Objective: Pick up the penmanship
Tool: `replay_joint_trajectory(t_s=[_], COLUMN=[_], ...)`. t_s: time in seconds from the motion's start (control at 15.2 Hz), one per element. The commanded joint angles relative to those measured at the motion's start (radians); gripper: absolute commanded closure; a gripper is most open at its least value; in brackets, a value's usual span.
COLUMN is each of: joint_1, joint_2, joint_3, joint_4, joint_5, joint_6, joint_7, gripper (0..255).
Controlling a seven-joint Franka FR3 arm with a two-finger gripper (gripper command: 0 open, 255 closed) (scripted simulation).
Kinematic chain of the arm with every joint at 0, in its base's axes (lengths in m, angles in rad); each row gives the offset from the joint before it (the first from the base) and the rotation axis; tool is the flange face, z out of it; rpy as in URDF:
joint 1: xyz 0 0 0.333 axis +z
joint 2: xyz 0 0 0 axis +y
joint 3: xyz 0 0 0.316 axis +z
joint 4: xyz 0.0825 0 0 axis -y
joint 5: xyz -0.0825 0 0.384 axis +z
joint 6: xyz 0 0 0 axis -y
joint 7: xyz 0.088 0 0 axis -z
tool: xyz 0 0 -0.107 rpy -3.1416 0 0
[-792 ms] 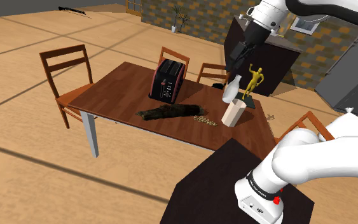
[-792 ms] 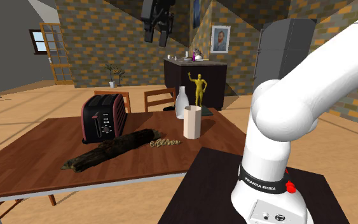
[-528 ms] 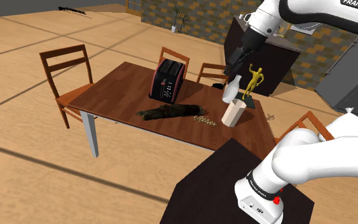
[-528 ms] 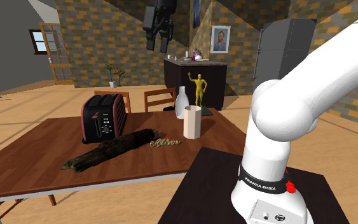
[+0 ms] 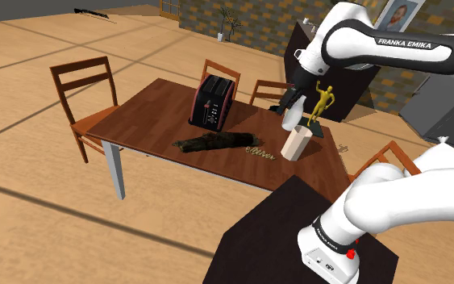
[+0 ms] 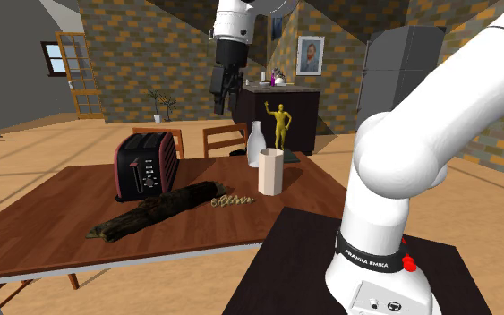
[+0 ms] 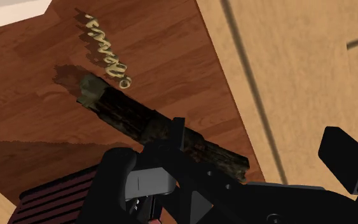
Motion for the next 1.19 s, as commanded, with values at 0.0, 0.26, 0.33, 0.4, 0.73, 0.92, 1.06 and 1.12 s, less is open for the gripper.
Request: replay_joint_trajectory(t_s=[0.0,0.26,0.33,0.4,0.73,0.92,1.06,1.12], joint_1=[-0.005,-0.014,-0.015,-0.016,-0.015,-0.009,-0.002,0.001], joint_2=[0.036,0.124,0.150,0.178,0.339,0.452,0.533,0.575], joint_3=[-0.023,-0.073,-0.086,-0.099,-0.166,-0.206,-0.232,-0.243], joint_4=[-0.032,-0.079,-0.087,-0.094,-0.107,-0.098,-0.084,-0.075], joint_5=[-0.016,-0.042,-0.047,-0.052,-0.058,-0.041,-0.015,0.002], joint_6=[0.063,0.186,0.217,0.249,0.408,0.501,0.560,0.589], joint_7=[-0.036,-0.106,-0.124,-0.142,-0.240,-0.309,-0.362,-0.392], gripper=[0,0,0,0,0,0,0,0])
